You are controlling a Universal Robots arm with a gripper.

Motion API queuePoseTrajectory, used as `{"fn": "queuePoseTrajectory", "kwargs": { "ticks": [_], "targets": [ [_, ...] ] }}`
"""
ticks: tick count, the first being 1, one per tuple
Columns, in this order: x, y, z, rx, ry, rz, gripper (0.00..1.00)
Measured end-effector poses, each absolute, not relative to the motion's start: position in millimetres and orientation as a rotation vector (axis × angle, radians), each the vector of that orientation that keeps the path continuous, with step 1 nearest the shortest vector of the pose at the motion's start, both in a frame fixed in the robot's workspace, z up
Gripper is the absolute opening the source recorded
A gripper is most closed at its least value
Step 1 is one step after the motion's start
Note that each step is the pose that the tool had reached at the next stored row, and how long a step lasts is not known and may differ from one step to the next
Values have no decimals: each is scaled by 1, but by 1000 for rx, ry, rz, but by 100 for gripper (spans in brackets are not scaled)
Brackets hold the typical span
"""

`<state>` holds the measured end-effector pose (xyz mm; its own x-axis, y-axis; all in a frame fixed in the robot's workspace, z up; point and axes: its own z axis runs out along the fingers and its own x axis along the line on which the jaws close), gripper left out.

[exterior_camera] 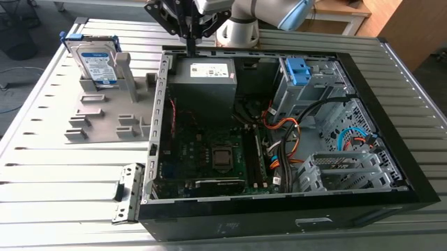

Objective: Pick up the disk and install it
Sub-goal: 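Reach for the disk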

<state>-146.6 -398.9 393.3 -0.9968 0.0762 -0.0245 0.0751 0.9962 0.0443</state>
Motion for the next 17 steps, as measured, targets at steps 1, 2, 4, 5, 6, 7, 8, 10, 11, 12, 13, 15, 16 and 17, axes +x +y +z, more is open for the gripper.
{"fn": "queuePoseTrajectory", "kwargs": {
  "ticks": [1,2,4,5,6,7,8,10,11,12,13,15,16,17],
  "targets": [
    [-147,-399,393,118,3112,68,11],
    [-147,-399,393,118,3112,68,11],
    [-148,-399,393,118,3112,68,11],
    [-148,-399,393,118,3112,68,11],
    [-149,-399,393,118,3112,68,11],
    [-149,-399,393,118,3112,68,11],
    [-149,-399,393,118,3113,68,11],
    [-150,-399,393,118,3112,68,11],
    [-150,-399,393,118,3112,68,11],
    [-150,-399,393,118,3112,68,11],
    [-150,-399,393,118,3112,68,11],
    [-151,-399,393,118,3112,68,11],
    [-151,-399,393,118,3112,68,11],
    [-152,-399,393,118,3112,68,11]
  ]
}}
